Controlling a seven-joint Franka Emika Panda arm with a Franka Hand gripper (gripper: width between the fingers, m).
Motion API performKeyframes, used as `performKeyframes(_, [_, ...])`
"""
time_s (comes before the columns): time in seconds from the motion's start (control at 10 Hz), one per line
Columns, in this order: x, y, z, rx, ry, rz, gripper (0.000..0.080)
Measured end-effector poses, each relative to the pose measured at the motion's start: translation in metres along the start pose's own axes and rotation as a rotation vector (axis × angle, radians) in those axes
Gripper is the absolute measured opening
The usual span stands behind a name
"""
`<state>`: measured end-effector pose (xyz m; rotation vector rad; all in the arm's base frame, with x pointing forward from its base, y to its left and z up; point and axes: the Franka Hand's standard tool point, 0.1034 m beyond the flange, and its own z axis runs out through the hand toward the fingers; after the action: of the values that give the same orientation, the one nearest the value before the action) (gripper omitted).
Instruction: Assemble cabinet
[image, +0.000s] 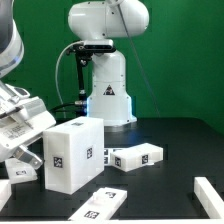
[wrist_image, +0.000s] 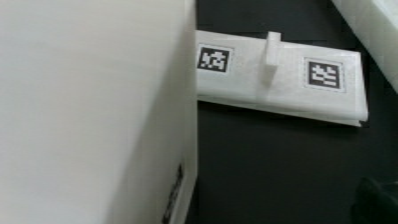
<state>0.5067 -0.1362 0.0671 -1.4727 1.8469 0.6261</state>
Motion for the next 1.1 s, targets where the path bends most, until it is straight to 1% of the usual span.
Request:
performKeyframes(0.1, [0.0002,0.0001,0.0000,0.000,0.000,0.000,0.0562])
performKeyframes(0.2, [0.0003,0.0002,-0.0001,0.000,0.000,0.001,0.0562])
performKeyframes(0.3, [0.0004,0.0003,-0.0001,0.000,0.000,0.001,0.0384])
performKeyframes(0.4, [0.0005,0.0003,-0.0001,0.000,0.000,0.001,0.0235])
performKeyframes(0.5, [0.0006,0.0004,-0.0001,0.000,0.000,0.001,0.0235])
performKeyframes(0.6, [0.0008,0.0004,-0.0004,-0.001,0.002,0.000,0.0088])
performKeyframes(1.0, [0.0008,0.0004,-0.0005,-0.001,0.001,0.000,0.0088])
performKeyframes(1.1, [-0.0008,0.0014,-0.0025,-0.008,-0.006,0.004,0.0088])
